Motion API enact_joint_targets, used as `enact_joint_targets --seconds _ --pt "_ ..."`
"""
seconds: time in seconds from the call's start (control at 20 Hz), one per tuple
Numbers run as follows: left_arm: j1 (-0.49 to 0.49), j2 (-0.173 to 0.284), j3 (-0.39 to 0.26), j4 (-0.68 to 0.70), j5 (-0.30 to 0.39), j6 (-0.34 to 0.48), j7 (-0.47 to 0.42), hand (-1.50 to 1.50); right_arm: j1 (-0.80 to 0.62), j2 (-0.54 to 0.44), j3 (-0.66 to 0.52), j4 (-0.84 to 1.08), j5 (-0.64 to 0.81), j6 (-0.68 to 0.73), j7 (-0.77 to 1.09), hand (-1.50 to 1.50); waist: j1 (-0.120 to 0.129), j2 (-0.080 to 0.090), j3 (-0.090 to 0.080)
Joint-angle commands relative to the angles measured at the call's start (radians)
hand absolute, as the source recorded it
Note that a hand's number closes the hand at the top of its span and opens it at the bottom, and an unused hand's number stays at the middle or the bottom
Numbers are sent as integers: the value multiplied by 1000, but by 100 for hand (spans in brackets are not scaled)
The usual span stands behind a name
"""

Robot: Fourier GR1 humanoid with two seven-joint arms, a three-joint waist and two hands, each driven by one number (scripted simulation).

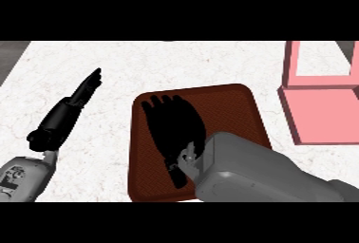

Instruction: Pick the bell pepper from the tray and place it in the cardboard box

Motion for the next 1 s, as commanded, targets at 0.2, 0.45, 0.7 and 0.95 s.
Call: enact_joint_targets --seconds 0.2,0.45,0.7,0.95 --pt "1 -18 30 39 -10 -29 -32 0 13 47 40 85 113 45 120 -150 -4 2 0" --pt "19 -13 50 -27 -17 -42 0 0 64 89 45 102 198 28 103 -150 -1 1 1" --pt "52 -62 35 -13 -57 -25 -28 0 47 75 -24 143 208 121 50 -150 -3 1 1" --pt "45 -58 49 -65 -59 -40 38 0 68 139 9 263 313 88 25 -150 4 2 1"
